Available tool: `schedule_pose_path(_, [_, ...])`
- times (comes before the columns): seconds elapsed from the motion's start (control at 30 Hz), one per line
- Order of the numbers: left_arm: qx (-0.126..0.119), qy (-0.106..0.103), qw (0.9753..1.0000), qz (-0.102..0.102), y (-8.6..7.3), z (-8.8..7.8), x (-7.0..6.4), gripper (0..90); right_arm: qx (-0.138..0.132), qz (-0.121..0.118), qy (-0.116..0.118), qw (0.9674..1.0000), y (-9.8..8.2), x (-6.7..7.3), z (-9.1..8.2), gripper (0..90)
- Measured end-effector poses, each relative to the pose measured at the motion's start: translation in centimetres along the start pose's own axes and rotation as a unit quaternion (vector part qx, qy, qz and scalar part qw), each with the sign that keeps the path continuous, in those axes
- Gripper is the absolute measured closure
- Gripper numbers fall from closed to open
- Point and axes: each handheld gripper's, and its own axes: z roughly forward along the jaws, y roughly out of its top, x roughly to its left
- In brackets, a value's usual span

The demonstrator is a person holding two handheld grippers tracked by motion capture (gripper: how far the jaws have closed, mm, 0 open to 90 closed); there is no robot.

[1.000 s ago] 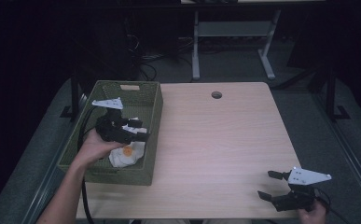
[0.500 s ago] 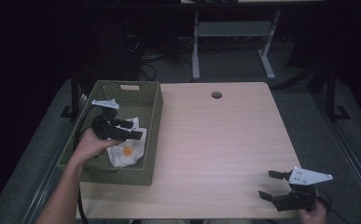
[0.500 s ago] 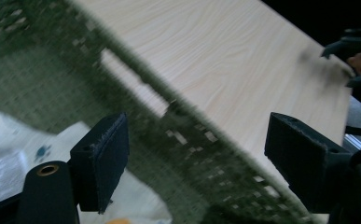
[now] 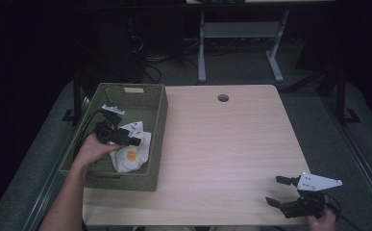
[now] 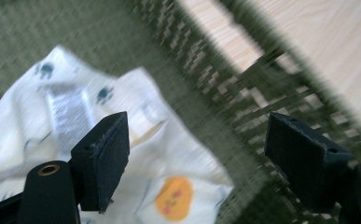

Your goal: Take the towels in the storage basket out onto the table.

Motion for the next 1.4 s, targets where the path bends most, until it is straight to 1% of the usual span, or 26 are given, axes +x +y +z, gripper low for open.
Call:
schedule_pose_path(0.03, [0.003, 0.003, 1.0000, -0.005, -0.1, 0.1, 0.1, 22.5, 0.000, 0.000, 0.000, 1.0000, 0.0, 0.0, 0.0, 13.8])
schedule_pose_path(0.1, [0.022, 0.021, 0.9995, -0.006, -0.4, 0.4, 0.6, 22.6, 0.000, 0.000, 0.000, 1.0000, 0.0, 0.0, 0.0, 13.8])
schedule_pose_path(0.13, [0.025, 0.024, 0.9993, -0.012, -0.5, 0.5, 0.8, 22.7, 0.000, 0.000, 0.000, 1.0000, 0.0, -0.1, 0.0, 13.8])
schedule_pose_path(0.23, [0.048, 0.045, 0.9978, -0.009, -0.7, 0.9, 1.1, 23.2, 0.000, -0.001, 0.000, 1.0000, 0.0, -0.1, 0.0, 13.8])
schedule_pose_path(0.27, [0.052, 0.049, 0.9973, -0.014, -0.8, 1.2, 1.2, 23.3, 0.000, -0.001, 0.001, 1.0000, 0.0, -0.1, 0.0, 13.8])
schedule_pose_path(0.37, [0.080, 0.061, 0.9949, -0.011, -0.9, 1.8, 1.4, 23.4, -0.001, -0.001, 0.002, 1.0000, 0.0, -0.1, 0.0, 13.8])
schedule_pose_path(0.43, [0.094, 0.080, 0.9921, -0.021, -0.9, 2.3, 1.5, 25.6, -0.002, -0.001, 0.001, 1.0000, 0.0, 0.0, 0.0, 13.8])
schedule_pose_path(0.47, [0.105, 0.080, 0.9910, -0.025, -1.0, 2.5, 1.7, 25.6, -0.002, -0.002, 0.001, 1.0000, 0.1, 0.0, 0.0, 13.8])
schedule_pose_path(0.5, [0.110, 0.084, 0.9899, -0.031, -0.9, 2.8, 1.7, 26.0, -0.002, -0.002, 0.001, 1.0000, 0.1, 0.0, 0.0, 13.8])
schedule_pose_path(0.53, [0.113, 0.088, 0.9891, -0.032, -0.9, 3.0, 1.7, 27.2, -0.002, -0.002, 0.002, 1.0000, 0.1, 0.0, 0.0, 13.8])
schedule_pose_path(0.57, [0.116, 0.086, 0.9888, -0.038, -0.9, 3.1, 1.7, 27.8, -0.001, -0.003, 0.002, 1.0000, 0.1, 0.0, 0.0, 13.8])
schedule_pose_path(0.6, [0.121, 0.084, 0.9884, -0.037, -0.9, 3.3, 1.8, 27.8, -0.001, -0.003, 0.002, 1.0000, 0.1, 0.0, 0.0, 13.8])
schedule_pose_path(0.63, [0.129, 0.091, 0.9866, -0.042, -0.8, 3.6, 1.9, 29.7, -0.002, -0.003, 0.002, 1.0000, 0.1, 0.0, 0.0, 13.8])
schedule_pose_path(0.67, [0.129, 0.091, 0.9866, -0.042, -0.8, 3.6, 1.9, 30.6, -0.002, -0.003, 0.002, 1.0000, 0.1, 0.0, 0.0, 13.8])
schedule_pose_path(0.73, [0.136, 0.092, 0.9853, -0.046, -0.8, 4.1, 1.9, 31.4, -0.002, -0.003, 0.003, 1.0000, 0.1, 0.0, 0.0, 13.8])
schedule_pose_path(0.87, [0.155, 0.103, 0.9815, -0.044, -0.9, 4.9, 1.8, 34.2, -0.003, -0.003, 0.002, 1.0000, 0.1, 0.0, 0.0, 13.8])
schedule_pose_path(0.9, [0.165, 0.107, 0.9798, -0.037, -0.9, 5.2, 1.8, 35.6, -0.003, -0.003, 0.003, 1.0000, 0.1, 0.0, 0.0, 13.8])
schedule_pose_path(0.93, [0.165, 0.107, 0.9798, -0.037, -0.9, 5.2, 1.8, 36.6, -0.003, -0.004, 0.003, 1.0000, 0.1, 0.0, 0.0, 13.8])
schedule_pose_path(0.97, [0.169, 0.110, 0.9788, -0.037, -0.9, 5.4, 1.8, 36.6, -0.003, -0.004, 0.003, 1.0000, 0.1, 0.0, 0.0, 13.8])
schedule_pose_path(1.0, [0.180, 0.116, 0.9764, -0.029, -1.0, 5.6, 1.8, 37.8, -0.004, -0.004, 0.003, 1.0000, 0.1, 0.0, 0.0, 13.8])
schedule_pose_path(1.07, [0.184, 0.125, 0.9746, -0.020, -1.1, 5.8, 1.7, 39.7, -0.004, -0.003, 0.003, 1.0000, 0.1, 0.0, 0.0, 13.8])
schedule_pose_path(1.2, [0.186, 0.132, 0.9735, -0.020, -1.0, 5.9, 1.6, 44.3, -0.004, -0.004, 0.003, 1.0000, 0.1, 0.0, -0.1, 13.8])
schedule_pose_path(1.3, [0.183, 0.135, 0.9735, -0.024, -1.0, 5.8, 1.6, 49.8, -0.004, -0.004, 0.004, 1.0000, 0.1, 0.1, -0.1, 13.8])
schedule_pose_path(1.33, [0.181, 0.138, 0.9733, -0.028, -1.0, 5.8, 1.7, 55.2, -0.004, -0.005, 0.004, 1.0000, 0.1, 0.1, -0.1, 13.9])
schedule_pose_path(1.37, [0.183, 0.137, 0.9731, -0.031, -1.1, 5.7, 1.7, 55.2, -0.004, -0.005, 0.004, 1.0000, 0.1, 0.1, -0.1, 13.9])
schedule_pose_path(1.4, [0.180, 0.137, 0.9736, -0.033, -1.1, 5.7, 1.8, 55.9, -0.004, -0.006, 0.003, 1.0000, 0.1, 0.1, -0.1, 13.8])
